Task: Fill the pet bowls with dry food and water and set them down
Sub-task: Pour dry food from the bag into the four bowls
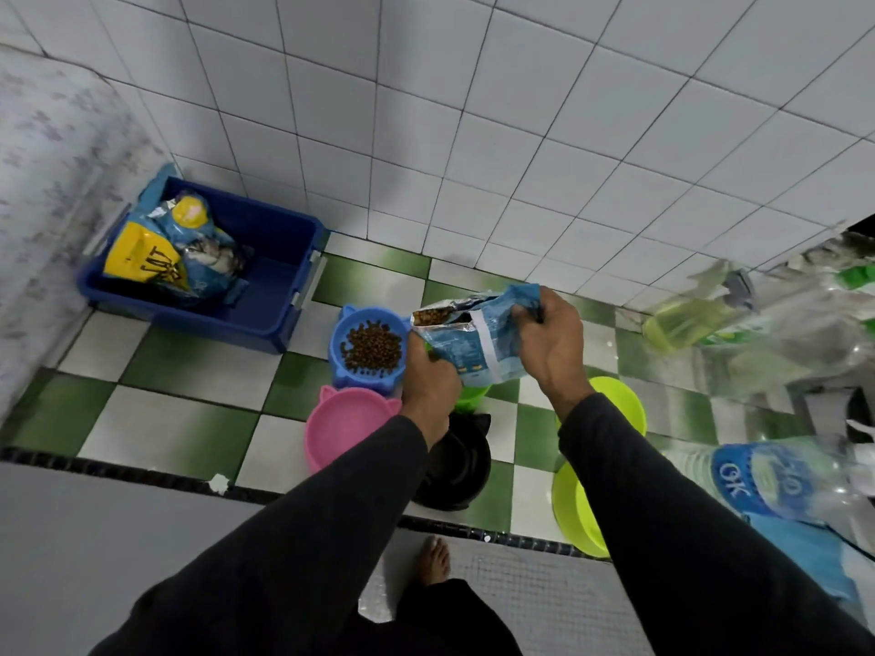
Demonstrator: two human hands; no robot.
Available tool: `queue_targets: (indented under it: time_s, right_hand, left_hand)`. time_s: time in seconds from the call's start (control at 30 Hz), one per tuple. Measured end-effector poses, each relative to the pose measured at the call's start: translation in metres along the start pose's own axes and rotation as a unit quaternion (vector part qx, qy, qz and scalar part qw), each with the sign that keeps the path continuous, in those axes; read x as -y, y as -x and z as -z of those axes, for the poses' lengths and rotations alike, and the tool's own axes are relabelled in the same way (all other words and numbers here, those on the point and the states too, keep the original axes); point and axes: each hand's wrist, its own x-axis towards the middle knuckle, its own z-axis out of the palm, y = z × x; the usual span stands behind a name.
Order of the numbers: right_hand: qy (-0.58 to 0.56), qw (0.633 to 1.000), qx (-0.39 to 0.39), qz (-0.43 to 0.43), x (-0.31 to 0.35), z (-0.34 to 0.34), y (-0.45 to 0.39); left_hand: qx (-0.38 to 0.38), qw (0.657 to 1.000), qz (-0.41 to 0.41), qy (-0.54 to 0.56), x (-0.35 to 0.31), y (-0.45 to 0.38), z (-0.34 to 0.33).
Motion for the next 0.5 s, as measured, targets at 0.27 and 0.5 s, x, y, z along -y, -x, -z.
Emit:
queue_targets:
  time_s: [0.27,0.5]
  right_hand:
    - [-0.074,0.997,-0.003,-0.026,-0.027,0.029,-0.008]
    - [-0.067,0.998,0.008,-0.007,-0.042,0.051,-0.013]
  left_hand:
    - [-0.026,0.998,-0.057,-0.008,0.006,0.021,-0.03]
    - [-0.027,0.997,-0.054,0.043,0.029,0.026,-0.064]
